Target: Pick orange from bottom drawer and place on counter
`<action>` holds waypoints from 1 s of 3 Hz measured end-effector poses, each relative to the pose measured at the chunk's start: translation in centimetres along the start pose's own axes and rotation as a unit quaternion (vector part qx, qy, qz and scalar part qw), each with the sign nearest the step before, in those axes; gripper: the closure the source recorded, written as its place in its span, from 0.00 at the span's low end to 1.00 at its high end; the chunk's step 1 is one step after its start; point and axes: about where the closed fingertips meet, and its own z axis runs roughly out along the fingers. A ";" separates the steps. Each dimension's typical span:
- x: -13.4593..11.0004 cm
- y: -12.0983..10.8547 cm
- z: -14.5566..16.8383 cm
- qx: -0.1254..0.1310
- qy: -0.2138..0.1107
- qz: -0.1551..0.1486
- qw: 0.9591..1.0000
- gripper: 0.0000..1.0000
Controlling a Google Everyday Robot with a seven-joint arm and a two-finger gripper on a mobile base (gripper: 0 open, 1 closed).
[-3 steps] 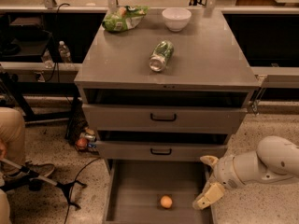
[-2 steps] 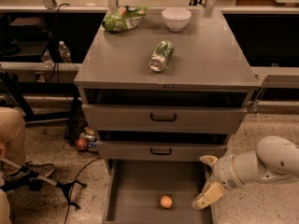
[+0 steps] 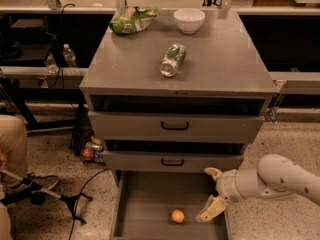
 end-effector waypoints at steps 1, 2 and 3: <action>1.9 -1.7 2.9 0.009 -0.023 0.001 1.000 0.00; 3.4 -3.2 5.9 0.012 -0.046 0.010 0.999 0.00; 5.9 -4.1 9.0 0.010 -0.055 0.027 0.998 0.00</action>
Offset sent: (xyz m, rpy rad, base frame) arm 0.0477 0.0131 -0.1138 0.1405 -0.0390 -0.0762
